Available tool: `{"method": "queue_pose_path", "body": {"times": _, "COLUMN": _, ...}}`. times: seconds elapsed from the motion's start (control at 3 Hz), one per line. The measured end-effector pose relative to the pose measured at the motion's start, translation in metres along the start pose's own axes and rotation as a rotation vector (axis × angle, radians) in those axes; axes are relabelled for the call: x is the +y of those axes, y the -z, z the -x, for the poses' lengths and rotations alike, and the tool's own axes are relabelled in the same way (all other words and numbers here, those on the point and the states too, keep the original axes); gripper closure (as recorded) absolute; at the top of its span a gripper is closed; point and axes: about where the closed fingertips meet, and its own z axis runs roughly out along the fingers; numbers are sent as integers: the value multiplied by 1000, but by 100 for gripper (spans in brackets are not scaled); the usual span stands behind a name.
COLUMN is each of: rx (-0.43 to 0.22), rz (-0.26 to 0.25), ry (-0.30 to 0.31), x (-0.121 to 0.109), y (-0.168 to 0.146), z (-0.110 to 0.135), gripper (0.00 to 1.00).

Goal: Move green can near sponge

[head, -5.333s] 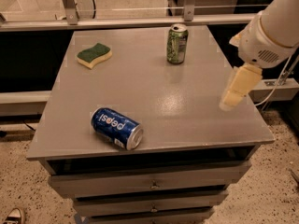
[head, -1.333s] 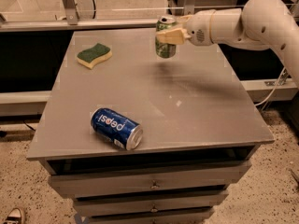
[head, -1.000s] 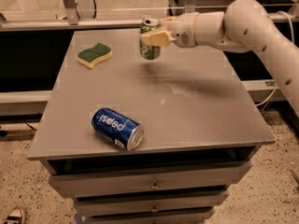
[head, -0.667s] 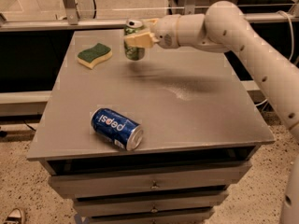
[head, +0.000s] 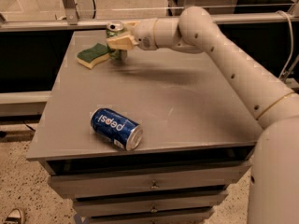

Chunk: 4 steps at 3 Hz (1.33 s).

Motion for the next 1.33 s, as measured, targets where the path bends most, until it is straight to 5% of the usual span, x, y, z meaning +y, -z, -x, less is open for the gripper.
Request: {"method": "queue_pose_path", "body": {"times": 1.33, "rx": 36, "rz": -10, "ry": 69, "x": -10, "y": -39, "z": -11, "gripper": 0}}
